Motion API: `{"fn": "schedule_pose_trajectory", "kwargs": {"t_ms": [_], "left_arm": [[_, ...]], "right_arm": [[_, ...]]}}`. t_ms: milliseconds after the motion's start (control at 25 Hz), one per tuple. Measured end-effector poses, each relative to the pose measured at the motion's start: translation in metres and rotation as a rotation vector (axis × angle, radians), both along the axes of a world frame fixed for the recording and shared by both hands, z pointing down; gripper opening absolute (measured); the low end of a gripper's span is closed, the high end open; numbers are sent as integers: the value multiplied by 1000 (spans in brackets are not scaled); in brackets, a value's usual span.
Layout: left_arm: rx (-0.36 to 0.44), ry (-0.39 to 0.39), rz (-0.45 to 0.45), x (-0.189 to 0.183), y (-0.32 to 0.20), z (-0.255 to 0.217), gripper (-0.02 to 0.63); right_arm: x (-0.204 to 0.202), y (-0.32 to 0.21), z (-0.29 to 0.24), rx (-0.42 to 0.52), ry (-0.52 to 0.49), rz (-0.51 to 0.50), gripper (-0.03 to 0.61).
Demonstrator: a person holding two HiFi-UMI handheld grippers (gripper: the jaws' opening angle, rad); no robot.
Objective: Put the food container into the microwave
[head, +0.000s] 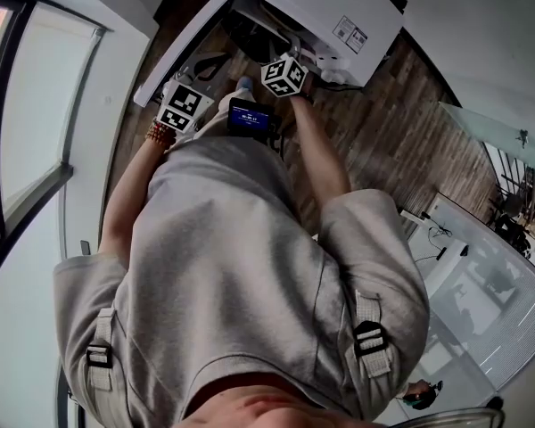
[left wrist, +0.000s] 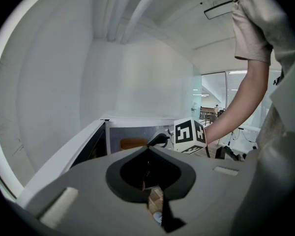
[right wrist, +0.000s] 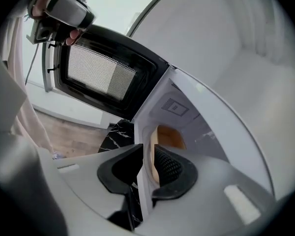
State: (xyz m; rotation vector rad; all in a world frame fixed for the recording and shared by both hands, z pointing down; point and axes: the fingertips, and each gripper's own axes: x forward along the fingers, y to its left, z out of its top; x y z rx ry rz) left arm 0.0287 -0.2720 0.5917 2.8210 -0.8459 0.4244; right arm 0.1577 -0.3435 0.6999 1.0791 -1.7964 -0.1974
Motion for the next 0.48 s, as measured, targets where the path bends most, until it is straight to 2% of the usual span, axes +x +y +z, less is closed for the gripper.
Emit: {"fn": "schedule_pose_trajectory", "kwargs": {"t_ms": [480], "left_arm": [[58,8,55,-5,26,-17,-3]], "right_arm": [[-16,34,-52,116,-60,44,61]]}}
